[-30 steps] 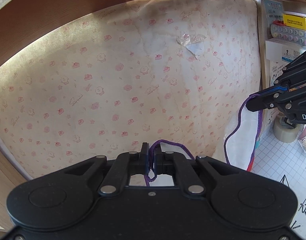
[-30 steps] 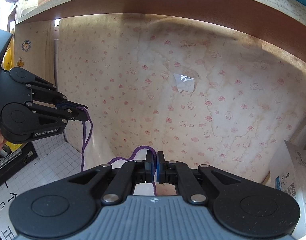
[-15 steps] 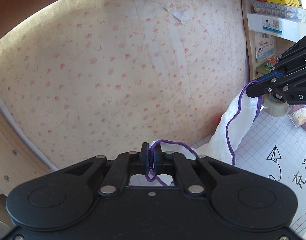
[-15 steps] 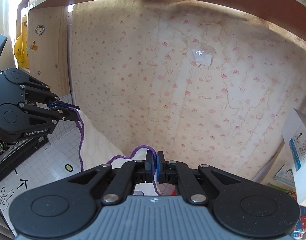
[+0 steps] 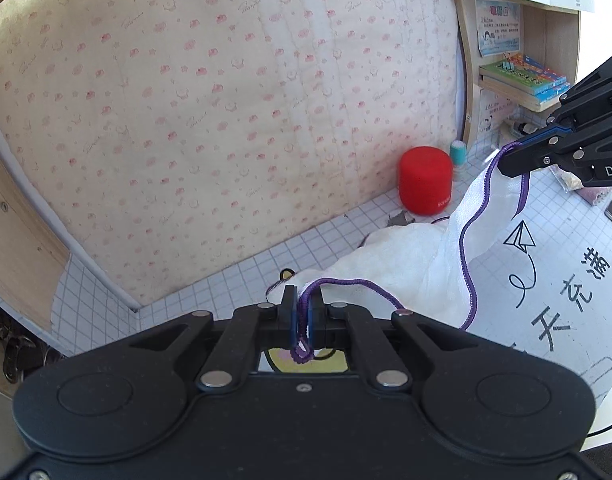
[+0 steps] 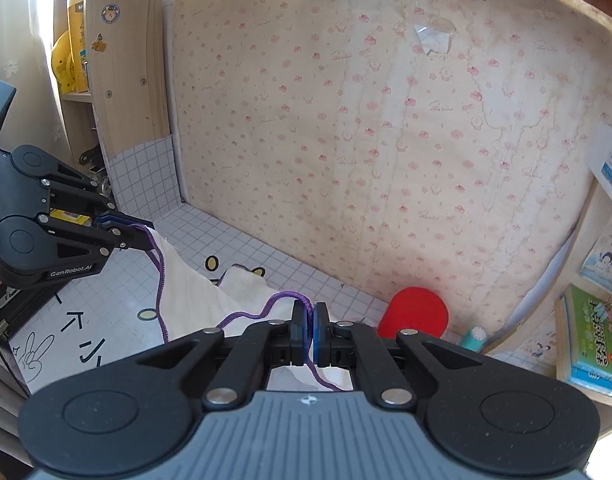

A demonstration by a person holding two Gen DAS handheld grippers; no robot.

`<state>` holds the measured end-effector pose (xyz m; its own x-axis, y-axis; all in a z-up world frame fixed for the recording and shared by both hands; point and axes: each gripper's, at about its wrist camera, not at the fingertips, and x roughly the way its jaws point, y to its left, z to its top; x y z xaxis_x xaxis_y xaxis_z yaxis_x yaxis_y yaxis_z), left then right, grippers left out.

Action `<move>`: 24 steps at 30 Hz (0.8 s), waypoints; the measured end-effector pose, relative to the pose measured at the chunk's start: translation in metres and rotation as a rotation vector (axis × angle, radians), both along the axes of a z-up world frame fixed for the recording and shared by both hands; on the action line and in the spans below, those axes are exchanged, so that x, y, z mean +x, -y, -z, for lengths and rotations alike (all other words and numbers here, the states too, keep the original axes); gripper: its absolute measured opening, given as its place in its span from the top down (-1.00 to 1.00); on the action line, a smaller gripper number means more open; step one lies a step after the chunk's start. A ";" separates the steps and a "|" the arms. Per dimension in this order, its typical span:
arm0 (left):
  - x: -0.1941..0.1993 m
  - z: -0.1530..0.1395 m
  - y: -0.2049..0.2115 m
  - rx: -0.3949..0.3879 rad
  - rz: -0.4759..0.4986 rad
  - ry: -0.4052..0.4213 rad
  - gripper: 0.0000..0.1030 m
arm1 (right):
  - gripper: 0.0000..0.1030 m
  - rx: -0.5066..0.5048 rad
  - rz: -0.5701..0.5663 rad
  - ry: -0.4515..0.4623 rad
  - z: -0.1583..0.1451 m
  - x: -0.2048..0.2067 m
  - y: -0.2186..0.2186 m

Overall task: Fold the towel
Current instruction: 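Lower the spread towel flat onto the table with both grippers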

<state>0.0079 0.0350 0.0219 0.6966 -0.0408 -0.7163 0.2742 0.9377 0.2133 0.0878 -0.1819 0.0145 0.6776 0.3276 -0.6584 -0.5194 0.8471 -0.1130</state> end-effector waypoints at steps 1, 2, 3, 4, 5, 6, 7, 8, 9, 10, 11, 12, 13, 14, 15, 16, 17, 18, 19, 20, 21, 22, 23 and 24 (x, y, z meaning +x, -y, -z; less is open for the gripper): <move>-0.003 0.004 0.000 -0.002 0.000 -0.013 0.89 | 0.96 -0.002 0.001 -0.013 0.005 -0.003 0.001; -0.006 0.008 0.001 -0.003 0.001 -0.027 0.89 | 0.96 -0.002 0.002 -0.027 0.010 -0.006 0.002; -0.009 0.012 0.001 -0.005 0.002 -0.042 0.89 | 0.96 -0.005 0.001 -0.041 0.014 -0.008 0.002; -0.012 0.016 0.001 -0.005 0.002 -0.051 0.89 | 0.96 -0.008 0.000 -0.053 0.019 -0.011 0.002; -0.015 0.019 0.002 -0.003 0.003 -0.060 0.89 | 0.96 -0.011 -0.001 -0.065 0.024 -0.014 0.002; -0.017 0.022 0.003 -0.004 0.002 -0.068 0.89 | 0.96 -0.014 -0.001 -0.077 0.028 -0.016 0.002; -0.020 0.025 0.003 -0.007 0.001 -0.079 0.89 | 0.96 -0.015 -0.001 -0.087 0.032 -0.019 0.002; -0.023 0.029 0.004 -0.010 -0.001 -0.089 0.89 | 0.96 -0.016 -0.001 -0.096 0.036 -0.021 0.002; -0.024 0.031 0.005 -0.012 -0.002 -0.095 0.89 | 0.96 -0.016 -0.001 -0.105 0.039 -0.023 0.002; -0.027 0.035 0.006 -0.015 -0.004 -0.105 0.89 | 0.96 -0.016 -0.001 -0.114 0.043 -0.026 0.002; -0.030 0.038 0.007 -0.018 -0.005 -0.114 0.89 | 0.96 -0.016 -0.001 -0.123 0.046 -0.028 0.001; -0.032 0.041 0.008 -0.020 -0.005 -0.120 0.89 | 0.96 -0.016 -0.001 -0.132 0.049 -0.030 0.001; -0.035 0.043 0.009 -0.022 -0.004 -0.127 0.89 | 0.96 -0.016 -0.001 -0.141 0.053 -0.032 0.001; -0.038 0.046 0.011 -0.023 -0.001 -0.133 0.89 | 0.96 -0.017 -0.001 -0.147 0.056 -0.034 0.001; -0.040 0.047 0.012 -0.023 0.001 -0.137 0.89 | 0.96 -0.017 0.001 -0.154 0.058 -0.035 0.002; -0.043 0.049 0.014 -0.023 0.004 -0.143 0.89 | 0.96 -0.016 0.002 -0.160 0.060 -0.036 0.003; -0.045 0.051 0.015 -0.023 0.006 -0.149 0.89 | 0.96 -0.016 0.004 -0.165 0.062 -0.037 0.003; -0.046 0.053 0.016 -0.025 0.007 -0.153 0.89 | 0.96 -0.017 0.006 -0.168 0.063 -0.038 0.004; -0.048 0.054 0.016 -0.028 0.007 -0.157 0.89 | 0.96 -0.018 0.008 -0.172 0.065 -0.038 0.004; -0.049 0.055 0.017 -0.029 0.007 -0.161 0.89 | 0.96 -0.019 0.009 -0.175 0.066 -0.039 0.005; -0.051 0.056 0.018 -0.030 0.007 -0.164 0.89 | 0.96 -0.020 0.010 -0.177 0.067 -0.040 0.005; -0.052 0.057 0.019 -0.029 0.006 -0.168 0.89 | 0.96 -0.020 0.011 -0.180 0.068 -0.041 0.006; -0.053 0.058 0.020 -0.029 0.007 -0.172 0.89 | 0.96 -0.022 0.011 -0.182 0.069 -0.042 0.006; -0.054 0.059 0.021 -0.029 0.008 -0.174 0.89 | 0.96 -0.024 0.011 -0.185 0.070 -0.044 0.006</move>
<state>-0.0459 0.0143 -0.0368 0.5614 -0.0680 -0.8248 0.3124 0.9403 0.1351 0.0441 -0.1881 -0.0554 0.5474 0.3030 -0.7801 -0.5236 0.8512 -0.0368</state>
